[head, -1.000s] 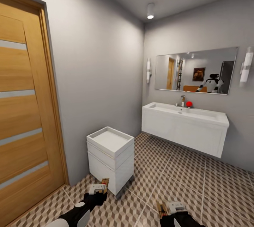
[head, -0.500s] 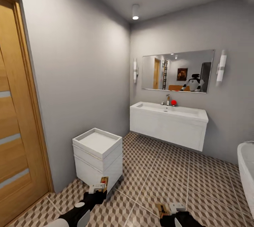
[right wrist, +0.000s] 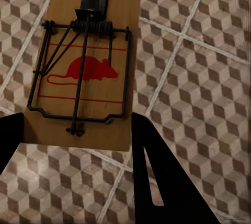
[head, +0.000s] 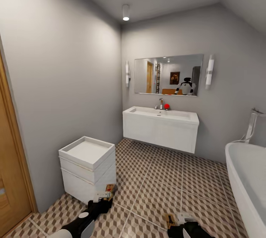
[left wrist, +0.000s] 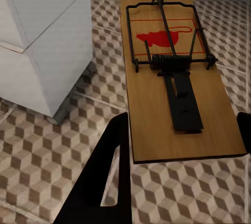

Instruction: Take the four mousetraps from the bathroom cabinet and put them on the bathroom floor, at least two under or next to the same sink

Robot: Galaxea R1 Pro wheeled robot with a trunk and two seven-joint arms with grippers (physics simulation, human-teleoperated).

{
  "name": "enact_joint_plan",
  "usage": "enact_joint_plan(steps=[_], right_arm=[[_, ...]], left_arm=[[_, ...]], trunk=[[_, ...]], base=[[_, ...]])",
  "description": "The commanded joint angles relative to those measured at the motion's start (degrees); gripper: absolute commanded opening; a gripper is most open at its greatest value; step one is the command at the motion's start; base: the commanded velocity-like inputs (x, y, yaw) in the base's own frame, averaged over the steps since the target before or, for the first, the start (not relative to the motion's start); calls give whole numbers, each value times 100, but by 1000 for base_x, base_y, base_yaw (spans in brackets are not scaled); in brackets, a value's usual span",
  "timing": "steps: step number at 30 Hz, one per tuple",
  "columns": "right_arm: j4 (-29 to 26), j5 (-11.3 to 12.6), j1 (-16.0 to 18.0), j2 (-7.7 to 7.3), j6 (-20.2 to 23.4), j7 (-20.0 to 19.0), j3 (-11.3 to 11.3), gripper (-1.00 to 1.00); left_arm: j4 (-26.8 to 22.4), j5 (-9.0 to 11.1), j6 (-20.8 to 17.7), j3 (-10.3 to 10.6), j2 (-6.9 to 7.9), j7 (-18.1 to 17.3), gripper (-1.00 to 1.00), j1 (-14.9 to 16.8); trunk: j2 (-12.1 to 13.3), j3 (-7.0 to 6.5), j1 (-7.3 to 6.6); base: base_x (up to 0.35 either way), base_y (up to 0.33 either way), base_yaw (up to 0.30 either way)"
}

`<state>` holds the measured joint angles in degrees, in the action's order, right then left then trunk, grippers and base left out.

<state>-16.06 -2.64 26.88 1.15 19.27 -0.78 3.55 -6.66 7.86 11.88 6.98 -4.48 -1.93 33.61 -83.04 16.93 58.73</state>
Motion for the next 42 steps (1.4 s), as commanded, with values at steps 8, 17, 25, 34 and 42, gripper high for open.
enact_joint_plan(steps=[8, 17, 25, 34, 42], right_arm=[[-6, -9, 2, 8, -27, -6, 40, -100], [-4, -9, 2, 8, -54, -1, 40, -100], [-3, -9, 2, 8, -49, 23, 40, -100], [-4, -9, 2, 11, -47, -9, 40, -100], [11, -9, 2, 17, -47, -11, 40, -100]], left_arm=[[7, 49, 15, 49, 0, -9, -100, 5], [7, 49, 16, 49, 7, -9, -100, 5], [7, 53, 20, 44, 9, 1, -100, 5], [7, 40, 9, 56, 17, -17, -100, 5], [7, 40, 9, 55, 10, -18, -100, 5]], trunk=[[-4, 7, 0], [-4, 7, 0], [-4, 7, 0], [-4, 7, 0], [-4, 6, 0]], base=[[0, 0, -256], [0, 0, -253], [0, 0, -31], [268, 90, -1], [293, 131, -13]])
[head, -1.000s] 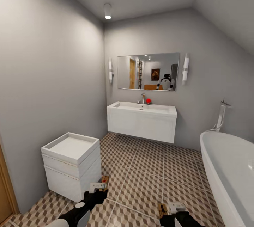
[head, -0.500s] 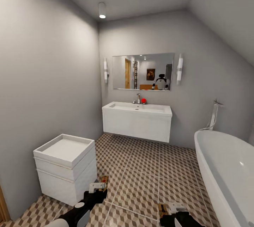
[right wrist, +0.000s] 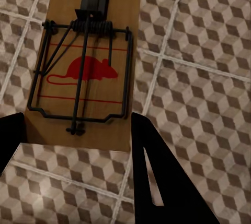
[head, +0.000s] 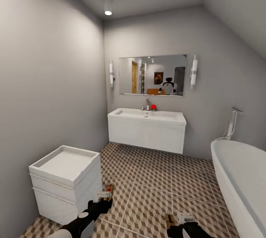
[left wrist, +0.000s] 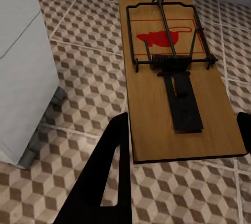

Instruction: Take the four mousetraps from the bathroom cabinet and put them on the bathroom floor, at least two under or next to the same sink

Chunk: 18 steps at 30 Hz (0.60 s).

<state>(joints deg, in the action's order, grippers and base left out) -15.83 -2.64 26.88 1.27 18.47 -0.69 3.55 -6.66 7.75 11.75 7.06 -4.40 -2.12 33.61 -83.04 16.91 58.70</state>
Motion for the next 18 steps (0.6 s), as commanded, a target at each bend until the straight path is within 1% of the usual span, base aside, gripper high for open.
enact_joint_plan(steps=[1, 6, 18], right_arm=[[-11, -8, 2, 5, 35, -20, 43, -100], [-8, -8, 2, 17, 49, -4, 49, -100], [-8, -5, 2, 5, 51, 14, 50, -100]], left_arm=[[7, 51, 22, 46, 2, 1, -100, 5], [7, 51, 28, 49, 0, 1, -100, 5], [7, 58, 29, 43, 0, 10, -100, 5]], trunk=[[-4, 6, 2], [-4, -10, 2], [-4, -57, 2]], base=[[162, 74, -102], [61, 28, -181], [3, 2, -227]])
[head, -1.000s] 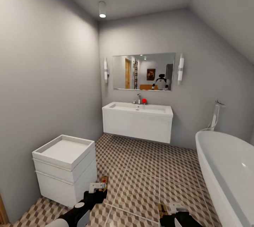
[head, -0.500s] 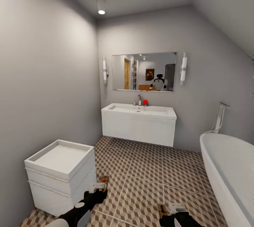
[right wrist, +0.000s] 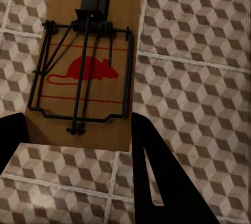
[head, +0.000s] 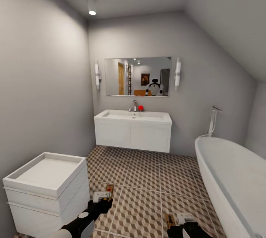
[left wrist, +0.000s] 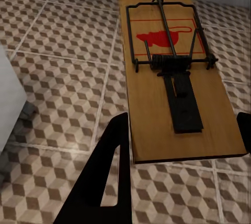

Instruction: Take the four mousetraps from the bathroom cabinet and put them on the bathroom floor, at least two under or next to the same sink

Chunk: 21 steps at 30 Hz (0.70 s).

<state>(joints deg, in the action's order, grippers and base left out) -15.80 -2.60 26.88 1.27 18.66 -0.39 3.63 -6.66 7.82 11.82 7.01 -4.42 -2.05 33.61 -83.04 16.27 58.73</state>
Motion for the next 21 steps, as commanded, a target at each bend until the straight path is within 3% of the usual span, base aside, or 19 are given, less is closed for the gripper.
enact_joint_plan(steps=[1, 8, 21], right_arm=[[-11, -7, 2, 5, 32, -16, 42, -100], [-11, -10, 2, -2, 33, -17, 42, -100], [-11, -12, 2, -15, 20, -5, 42, -100]], left_arm=[[7, 52, 23, 49, 2, 2, -100, 5], [7, 53, 23, 50, 2, 2, -100, 5], [7, 70, 30, 47, 2, 9, -100, 5]], trunk=[[-4, 3, 0], [-4, -17, 0], [-4, -20, 0]], base=[[0, 0, -229], [0, 0, -168], [0, 0, -14]])
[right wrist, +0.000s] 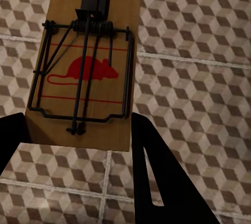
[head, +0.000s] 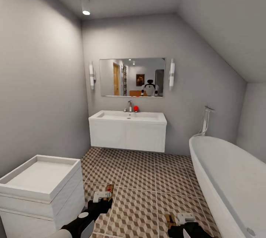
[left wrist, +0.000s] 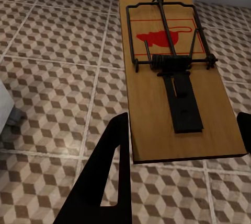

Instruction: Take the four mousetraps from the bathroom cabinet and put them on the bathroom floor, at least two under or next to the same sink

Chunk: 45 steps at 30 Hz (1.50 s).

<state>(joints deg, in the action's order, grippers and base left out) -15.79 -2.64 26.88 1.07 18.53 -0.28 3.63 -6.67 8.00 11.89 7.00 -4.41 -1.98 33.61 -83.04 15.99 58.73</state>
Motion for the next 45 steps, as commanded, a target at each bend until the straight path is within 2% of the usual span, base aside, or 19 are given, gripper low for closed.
enact_joint_plan(steps=[1, 7, 45], right_arm=[[-12, -8, 1, 5, 32, -19, 42, -100], [-12, -8, 1, 7, 36, -33, 42, -100], [-12, -8, 1, 17, 53, -62, 41, -100]], left_arm=[[8, 55, 23, 47, 2, 2, -100, 6], [8, 58, 3, 47, 2, -1, -100, 6], [8, 44, -135, 38, 2, -5, -100, 6]], trunk=[[-4, 7, 0], [-4, 7, 0], [-4, 8, 0]], base=[[11, 0, 0], [189, 0, 0], [323, 0, 0]])
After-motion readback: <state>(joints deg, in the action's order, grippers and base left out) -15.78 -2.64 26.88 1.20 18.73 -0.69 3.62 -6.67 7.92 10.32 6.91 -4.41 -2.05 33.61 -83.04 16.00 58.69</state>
